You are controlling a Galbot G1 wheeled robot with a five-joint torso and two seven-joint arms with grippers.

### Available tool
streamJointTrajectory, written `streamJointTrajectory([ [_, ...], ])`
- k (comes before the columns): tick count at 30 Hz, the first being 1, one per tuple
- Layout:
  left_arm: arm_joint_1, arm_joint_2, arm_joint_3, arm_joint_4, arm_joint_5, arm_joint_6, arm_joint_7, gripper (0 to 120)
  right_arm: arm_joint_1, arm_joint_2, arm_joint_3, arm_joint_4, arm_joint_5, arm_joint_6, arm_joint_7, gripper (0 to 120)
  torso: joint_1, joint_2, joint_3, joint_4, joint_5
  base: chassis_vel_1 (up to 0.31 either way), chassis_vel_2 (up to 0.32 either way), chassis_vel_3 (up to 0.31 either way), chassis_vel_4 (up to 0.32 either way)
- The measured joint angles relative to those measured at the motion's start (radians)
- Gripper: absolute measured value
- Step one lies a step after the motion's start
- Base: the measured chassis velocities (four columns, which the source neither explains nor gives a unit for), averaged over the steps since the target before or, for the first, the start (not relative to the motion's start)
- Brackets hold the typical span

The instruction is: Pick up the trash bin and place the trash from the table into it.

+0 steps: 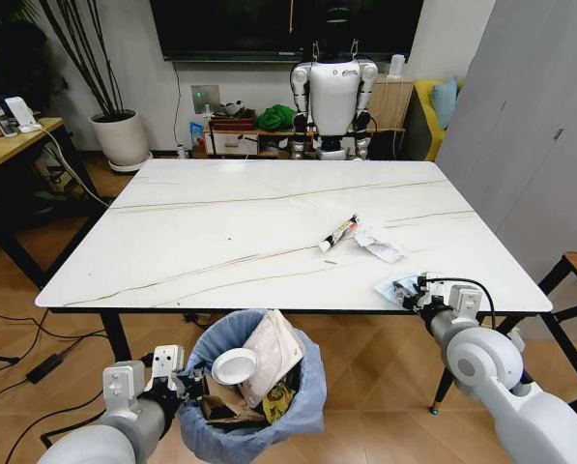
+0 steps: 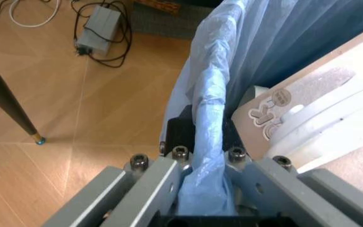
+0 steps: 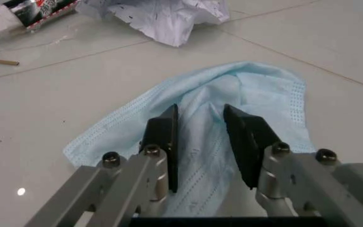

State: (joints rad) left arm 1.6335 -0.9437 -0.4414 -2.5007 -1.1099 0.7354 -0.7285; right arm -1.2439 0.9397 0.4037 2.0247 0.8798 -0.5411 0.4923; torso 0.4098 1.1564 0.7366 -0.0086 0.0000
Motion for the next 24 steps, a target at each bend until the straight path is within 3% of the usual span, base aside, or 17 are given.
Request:
streamJointTrajectory([
  [7, -0.002, 0.004, -0.001, 0.0, -0.001, 0.0, 0.001, 0, -0.013, 0.007, -0.003, -0.014, -0.052, 0.014, -0.016, 0, 0.0, 0.0, 0.0, 0.0, 0.0, 0.0, 0.0, 0.0, 0.0],
  [17, -0.003, 0.01, -0.002, 0.0, -0.003, 0.0, 0.002, 0, -0.013, 0.006, 0.004, 0.007, -0.061, 0.024, -0.02, 0, 0.0, 0.0, 0.0, 0.0, 0.0, 0.0, 0.0, 0.0, 0.0],
  [24, -0.027, 0.02, 0.001, 0.001, -0.017, 0.0, 0.0, 0, -0.04, -0.004, 0.029, 0.218, 0.089, 0.052, -0.023, 0, 0.0, 0.0, 0.0, 0.0, 0.0, 0.0, 0.0, 0.0, 0.0],
])
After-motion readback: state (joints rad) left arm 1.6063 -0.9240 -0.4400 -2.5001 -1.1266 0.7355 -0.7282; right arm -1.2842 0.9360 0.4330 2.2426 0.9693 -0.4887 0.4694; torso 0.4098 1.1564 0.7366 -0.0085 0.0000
